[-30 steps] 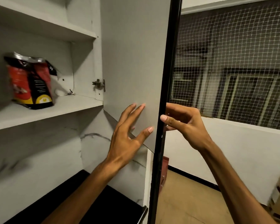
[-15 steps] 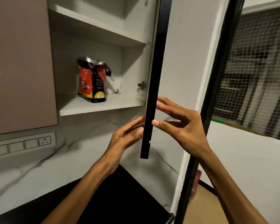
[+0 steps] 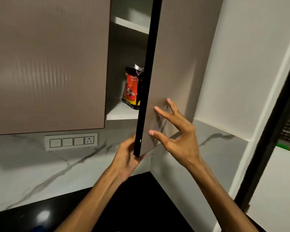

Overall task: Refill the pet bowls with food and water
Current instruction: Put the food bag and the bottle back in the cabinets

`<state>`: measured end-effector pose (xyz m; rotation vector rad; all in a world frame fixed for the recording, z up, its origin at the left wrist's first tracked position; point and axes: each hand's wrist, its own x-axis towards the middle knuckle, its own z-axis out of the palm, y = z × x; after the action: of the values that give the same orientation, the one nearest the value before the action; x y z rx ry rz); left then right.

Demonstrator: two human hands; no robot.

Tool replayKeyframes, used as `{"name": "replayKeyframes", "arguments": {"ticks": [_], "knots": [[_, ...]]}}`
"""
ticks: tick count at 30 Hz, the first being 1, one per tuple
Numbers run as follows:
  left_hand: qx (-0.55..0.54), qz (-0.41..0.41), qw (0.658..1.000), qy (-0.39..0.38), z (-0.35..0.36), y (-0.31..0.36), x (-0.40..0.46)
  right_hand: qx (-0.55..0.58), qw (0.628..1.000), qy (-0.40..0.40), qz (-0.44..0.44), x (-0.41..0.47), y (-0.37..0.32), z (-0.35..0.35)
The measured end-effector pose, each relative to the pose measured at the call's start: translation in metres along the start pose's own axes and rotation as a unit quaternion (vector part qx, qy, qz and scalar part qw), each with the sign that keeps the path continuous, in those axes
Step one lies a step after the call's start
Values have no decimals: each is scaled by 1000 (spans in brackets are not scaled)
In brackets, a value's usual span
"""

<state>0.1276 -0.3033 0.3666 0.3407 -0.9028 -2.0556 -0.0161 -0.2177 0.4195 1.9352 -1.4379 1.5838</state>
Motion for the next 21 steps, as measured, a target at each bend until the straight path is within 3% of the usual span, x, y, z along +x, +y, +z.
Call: {"name": "replayKeyframes", "arguments": {"ticks": [3,13,21], "knots": [[-42,11,999,30,-6,2,8,-9,1000,-15,-8,6,9,17],[-230,25,972,27,-38,6,38,-53,998,-26,-12,31,34,87],[-273,76,957,57,-52,10,58,-87,996,-24,-5,49,47,127]]}}
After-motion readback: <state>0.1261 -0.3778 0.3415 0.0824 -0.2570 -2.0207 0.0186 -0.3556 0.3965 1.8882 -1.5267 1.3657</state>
